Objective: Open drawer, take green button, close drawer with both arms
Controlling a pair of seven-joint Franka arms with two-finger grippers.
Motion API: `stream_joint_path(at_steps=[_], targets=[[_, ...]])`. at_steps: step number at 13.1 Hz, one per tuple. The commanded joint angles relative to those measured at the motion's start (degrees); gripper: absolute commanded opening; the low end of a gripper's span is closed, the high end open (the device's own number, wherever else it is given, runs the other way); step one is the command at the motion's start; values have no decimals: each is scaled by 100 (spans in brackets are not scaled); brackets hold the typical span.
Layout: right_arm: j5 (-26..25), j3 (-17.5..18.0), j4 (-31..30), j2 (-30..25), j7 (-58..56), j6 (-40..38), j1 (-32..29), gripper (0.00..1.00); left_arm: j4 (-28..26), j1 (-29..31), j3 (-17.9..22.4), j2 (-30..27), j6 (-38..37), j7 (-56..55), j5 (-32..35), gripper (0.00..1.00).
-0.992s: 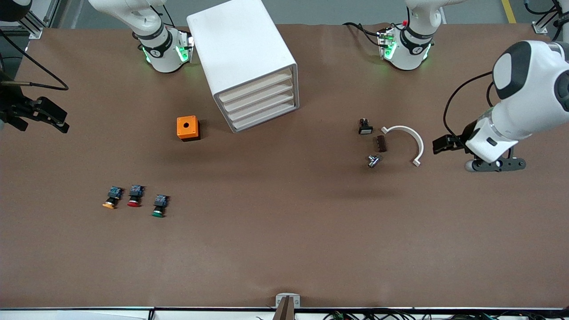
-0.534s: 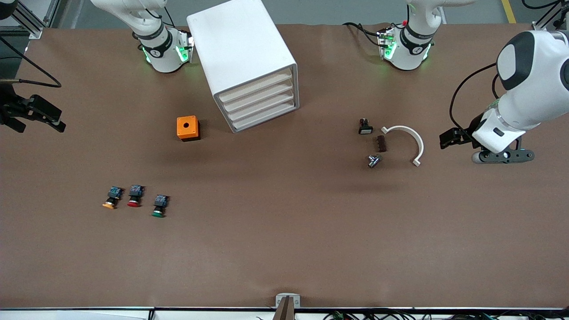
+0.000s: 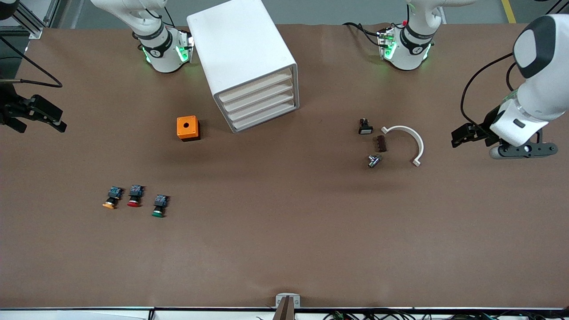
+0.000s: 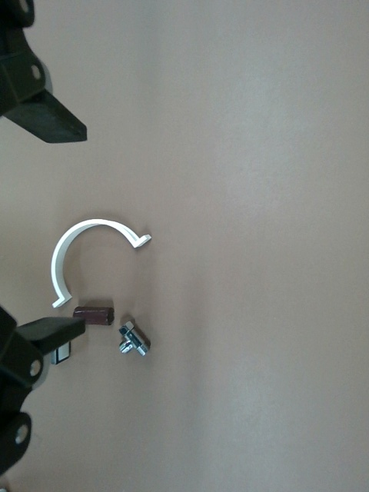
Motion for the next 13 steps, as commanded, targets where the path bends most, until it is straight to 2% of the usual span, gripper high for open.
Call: stream_joint_path(at_steps=[1,6,13], targets=[[25,105,-38,-68,-100,76,-136,100,603,-24,24,-32,-621,-30,66,100],[34,105,-29,-68,-74,85,-145,100,1316,-24,24,-14,-1281,57,66,100],[34,105,-21,-68,-109,182,-153,100,1571,-68,6,47,-1309,13,57,100]])
